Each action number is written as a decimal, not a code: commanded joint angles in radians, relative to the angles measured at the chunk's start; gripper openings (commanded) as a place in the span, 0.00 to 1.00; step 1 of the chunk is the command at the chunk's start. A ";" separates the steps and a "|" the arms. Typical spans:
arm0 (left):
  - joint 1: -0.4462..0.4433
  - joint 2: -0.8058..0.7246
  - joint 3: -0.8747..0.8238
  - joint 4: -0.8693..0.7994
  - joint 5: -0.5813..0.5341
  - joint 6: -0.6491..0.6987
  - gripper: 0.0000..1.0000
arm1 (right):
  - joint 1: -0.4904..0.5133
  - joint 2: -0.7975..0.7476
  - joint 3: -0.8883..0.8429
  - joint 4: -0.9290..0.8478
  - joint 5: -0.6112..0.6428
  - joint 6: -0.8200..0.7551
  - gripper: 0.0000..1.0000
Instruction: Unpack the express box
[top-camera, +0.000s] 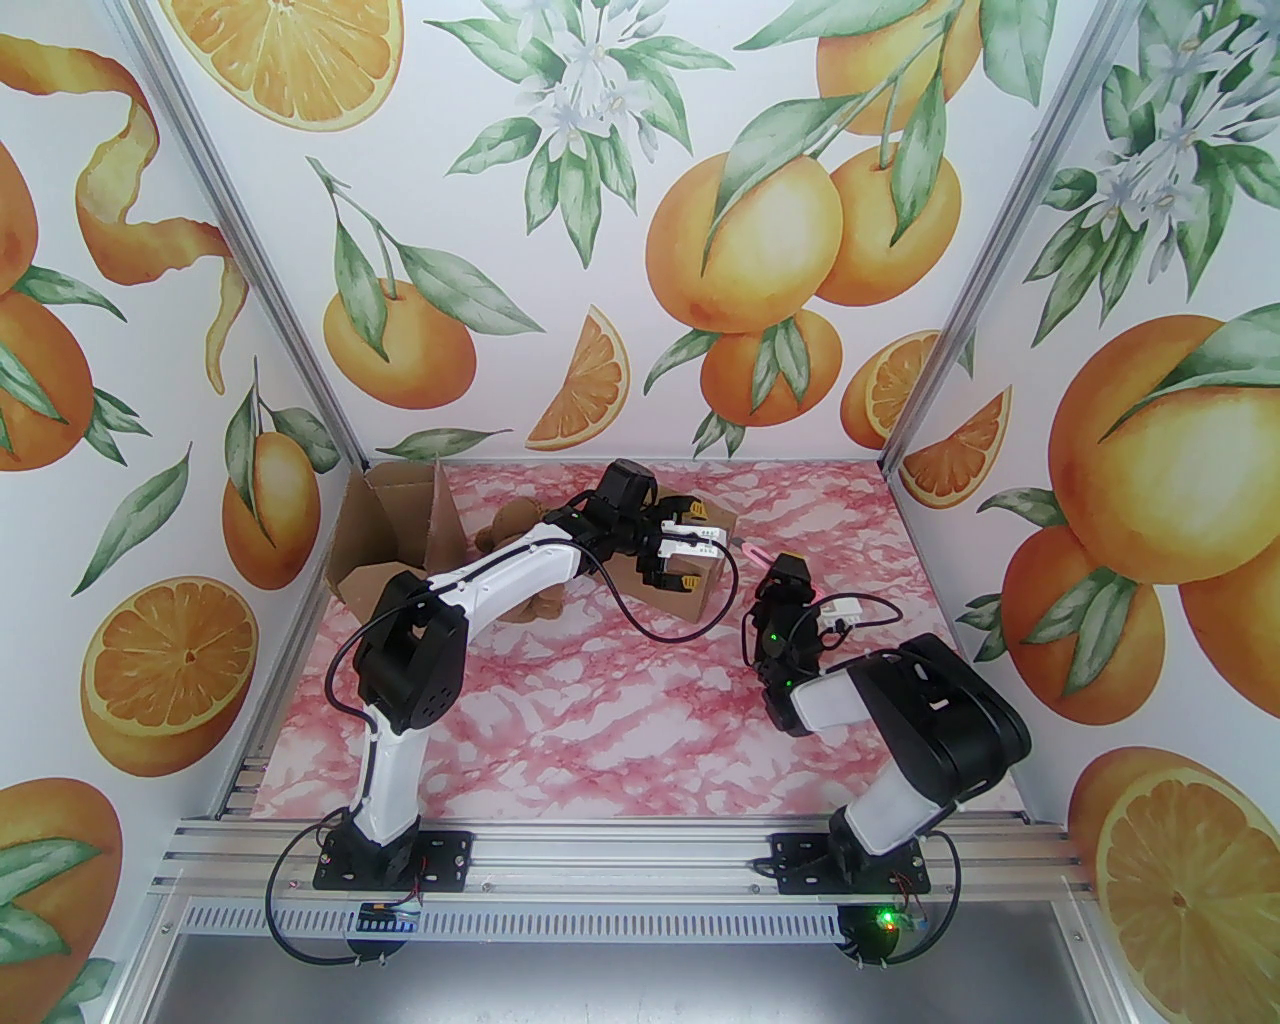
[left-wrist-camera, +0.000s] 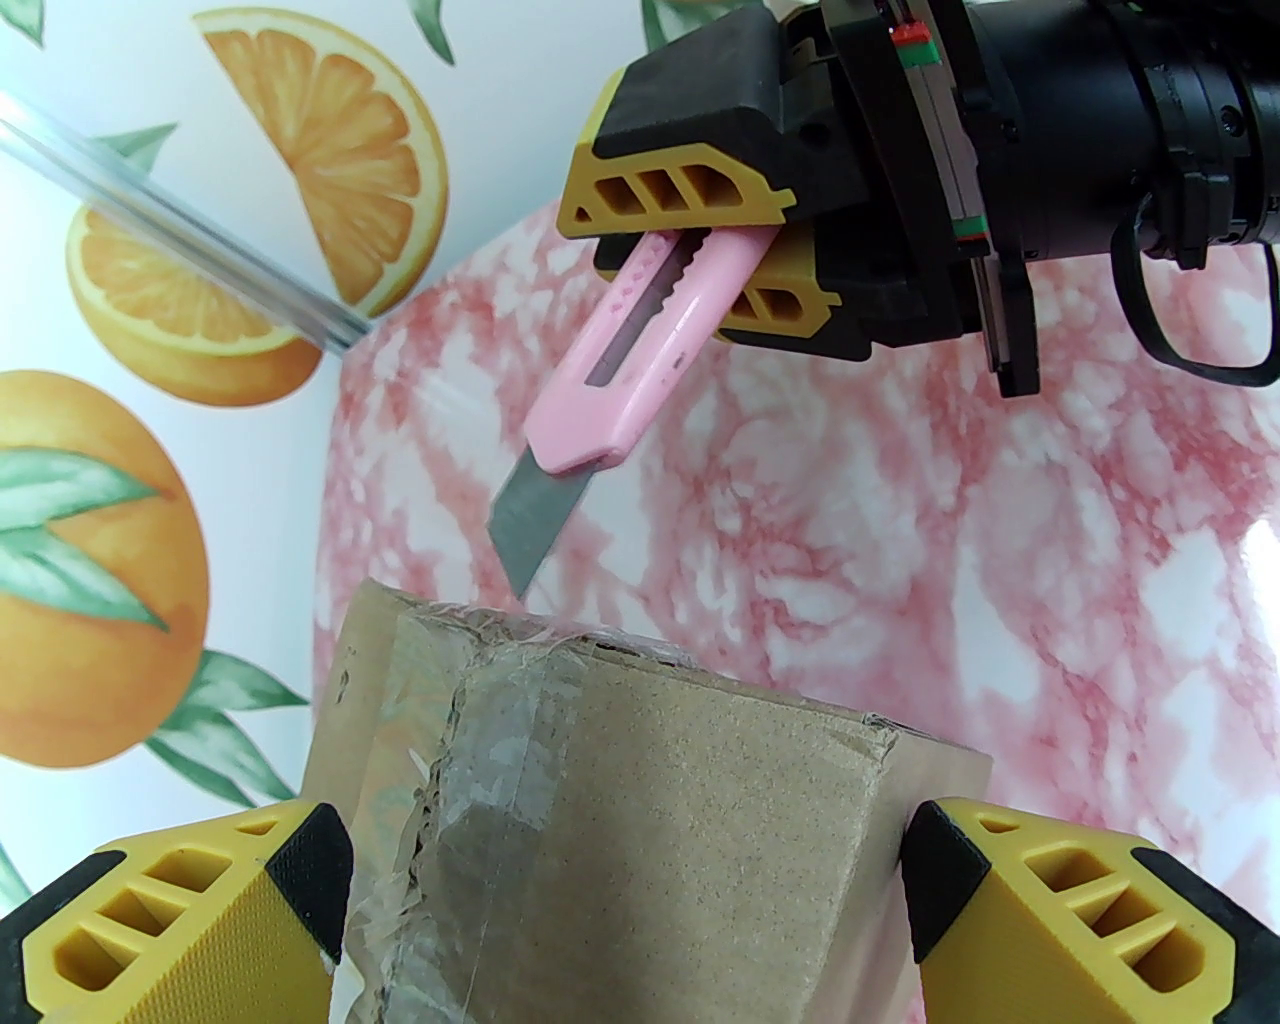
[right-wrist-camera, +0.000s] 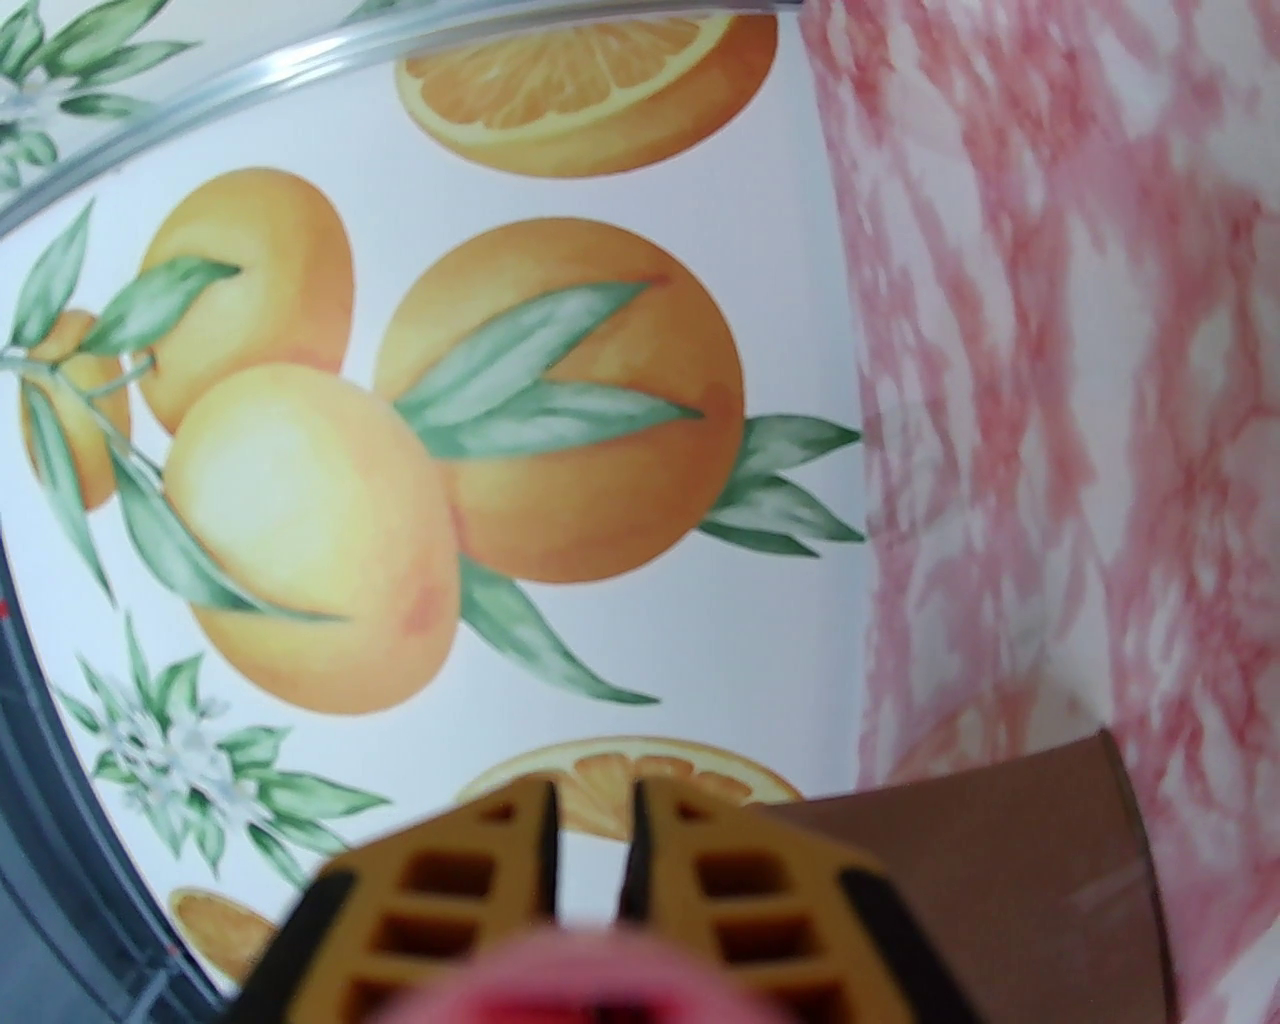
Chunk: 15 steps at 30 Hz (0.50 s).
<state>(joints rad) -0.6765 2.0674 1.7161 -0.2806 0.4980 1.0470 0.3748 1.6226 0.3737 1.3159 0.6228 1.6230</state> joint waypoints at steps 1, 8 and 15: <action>-0.002 0.008 0.002 0.013 0.002 -0.004 0.95 | -0.023 -0.099 0.011 -0.093 -0.038 -0.124 0.00; -0.002 0.005 -0.006 0.010 0.006 -0.002 0.95 | -0.076 -0.146 0.056 -0.161 -0.087 -0.224 0.00; -0.001 0.003 -0.006 0.009 0.004 -0.004 0.95 | -0.081 -0.064 0.109 -0.146 -0.118 -0.225 0.00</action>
<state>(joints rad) -0.6765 2.0674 1.7161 -0.2806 0.4980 1.0473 0.2985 1.5311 0.4507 1.1790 0.5369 1.4254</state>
